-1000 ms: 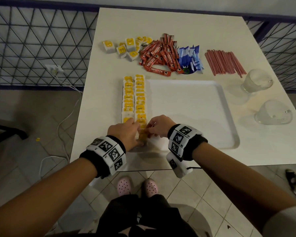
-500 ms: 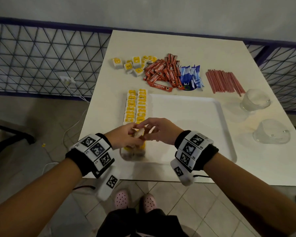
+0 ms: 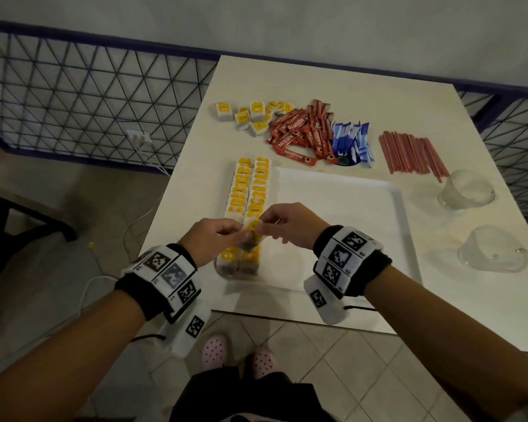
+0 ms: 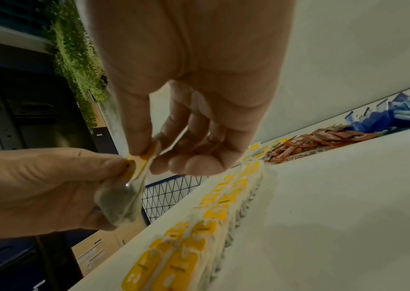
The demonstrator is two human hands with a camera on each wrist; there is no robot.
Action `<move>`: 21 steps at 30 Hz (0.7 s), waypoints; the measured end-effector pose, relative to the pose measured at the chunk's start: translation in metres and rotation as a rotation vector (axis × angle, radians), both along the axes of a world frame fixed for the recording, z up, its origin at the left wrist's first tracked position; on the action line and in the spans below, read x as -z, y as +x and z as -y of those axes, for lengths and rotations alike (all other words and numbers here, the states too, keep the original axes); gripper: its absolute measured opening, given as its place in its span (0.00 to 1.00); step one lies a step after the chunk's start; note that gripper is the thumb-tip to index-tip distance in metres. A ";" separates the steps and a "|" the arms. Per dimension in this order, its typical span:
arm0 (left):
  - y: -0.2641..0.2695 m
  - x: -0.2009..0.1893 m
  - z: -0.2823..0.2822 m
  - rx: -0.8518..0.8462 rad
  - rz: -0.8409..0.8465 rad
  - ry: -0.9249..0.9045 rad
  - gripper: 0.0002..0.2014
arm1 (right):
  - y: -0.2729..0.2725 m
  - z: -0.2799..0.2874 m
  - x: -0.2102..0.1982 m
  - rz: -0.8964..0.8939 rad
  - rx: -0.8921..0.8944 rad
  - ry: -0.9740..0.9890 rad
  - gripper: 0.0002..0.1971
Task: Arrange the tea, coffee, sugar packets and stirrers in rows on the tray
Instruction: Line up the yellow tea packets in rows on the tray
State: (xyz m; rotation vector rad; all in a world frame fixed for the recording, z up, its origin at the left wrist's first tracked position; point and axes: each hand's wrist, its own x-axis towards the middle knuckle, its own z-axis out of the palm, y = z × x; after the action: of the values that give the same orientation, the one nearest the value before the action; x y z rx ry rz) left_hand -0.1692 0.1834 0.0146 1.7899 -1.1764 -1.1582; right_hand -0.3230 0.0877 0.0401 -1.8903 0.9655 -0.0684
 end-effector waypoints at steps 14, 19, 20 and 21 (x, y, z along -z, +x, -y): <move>-0.004 0.012 -0.021 0.185 0.279 0.146 0.12 | -0.008 -0.019 0.021 -0.174 -0.082 0.002 0.13; 0.008 0.016 -0.021 0.115 0.320 0.120 0.06 | -0.006 -0.021 0.027 -0.243 -0.162 0.026 0.13; 0.009 0.017 -0.021 0.112 0.330 0.115 0.06 | -0.004 -0.022 0.028 -0.252 -0.173 0.023 0.13; 0.010 0.017 -0.020 0.113 0.343 0.114 0.07 | -0.002 -0.022 0.030 -0.262 -0.182 0.016 0.13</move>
State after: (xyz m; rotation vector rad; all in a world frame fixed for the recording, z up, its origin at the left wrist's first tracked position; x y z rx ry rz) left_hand -0.1592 0.2036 -0.0027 2.0911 -1.4486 -1.0239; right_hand -0.3251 0.1096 0.0103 -1.9966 0.9575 0.3007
